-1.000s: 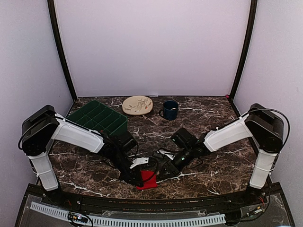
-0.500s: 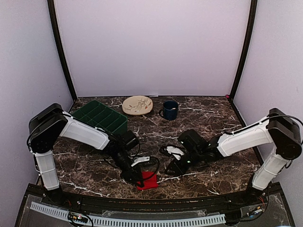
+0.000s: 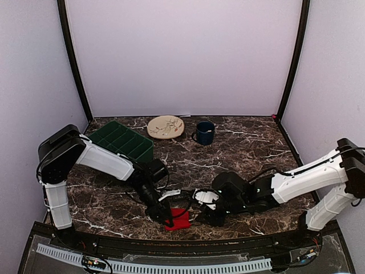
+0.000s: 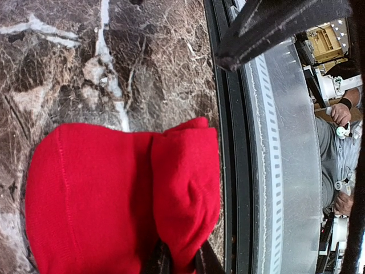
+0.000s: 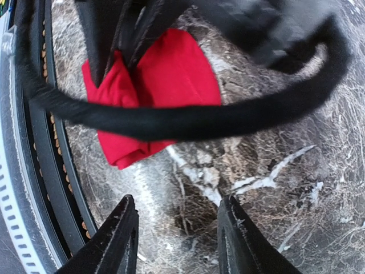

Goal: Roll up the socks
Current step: Roll the sock at the center of the board.

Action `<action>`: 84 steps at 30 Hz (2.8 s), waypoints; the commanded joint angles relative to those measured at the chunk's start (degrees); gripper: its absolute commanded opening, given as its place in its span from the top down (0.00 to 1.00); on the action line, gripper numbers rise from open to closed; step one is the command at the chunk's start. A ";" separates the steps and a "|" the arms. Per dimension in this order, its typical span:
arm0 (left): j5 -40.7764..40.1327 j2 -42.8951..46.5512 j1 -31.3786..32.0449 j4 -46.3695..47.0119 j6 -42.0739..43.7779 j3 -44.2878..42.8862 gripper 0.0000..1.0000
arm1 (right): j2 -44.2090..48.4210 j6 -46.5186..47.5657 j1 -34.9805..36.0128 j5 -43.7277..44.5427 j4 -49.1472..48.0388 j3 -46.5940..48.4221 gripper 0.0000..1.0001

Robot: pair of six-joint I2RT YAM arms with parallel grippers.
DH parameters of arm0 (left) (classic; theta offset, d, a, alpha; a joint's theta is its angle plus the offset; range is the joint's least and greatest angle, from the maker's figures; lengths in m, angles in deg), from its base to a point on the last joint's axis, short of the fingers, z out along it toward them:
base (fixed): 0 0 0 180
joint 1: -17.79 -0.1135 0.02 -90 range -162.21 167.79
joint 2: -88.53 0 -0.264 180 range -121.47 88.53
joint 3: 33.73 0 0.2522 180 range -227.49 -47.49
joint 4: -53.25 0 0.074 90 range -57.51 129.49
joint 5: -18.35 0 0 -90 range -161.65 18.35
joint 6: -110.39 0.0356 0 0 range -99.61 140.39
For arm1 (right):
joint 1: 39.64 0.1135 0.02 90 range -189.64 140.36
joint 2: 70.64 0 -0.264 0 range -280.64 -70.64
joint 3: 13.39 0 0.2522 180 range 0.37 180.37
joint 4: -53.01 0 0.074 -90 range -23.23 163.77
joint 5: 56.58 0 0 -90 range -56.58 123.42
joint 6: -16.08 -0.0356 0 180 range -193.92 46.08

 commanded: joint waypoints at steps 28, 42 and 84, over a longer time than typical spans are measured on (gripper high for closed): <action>0.89 -2.79 -0.36 -5.37 1.90 -2.66 0.87 | -13.61 12.85 5.76 -0.86 1.21 11.82 0.54; 0.95 -2.84 -0.36 -5.22 1.76 -2.52 0.84 | -15.79 13.20 5.68 -0.58 1.23 12.05 0.84; -13.96 9.07 -6.71 7.14 -14.30 4.40 0.61 | -17.46 4.12 -1.69 -8.66 2.02 11.67 1.00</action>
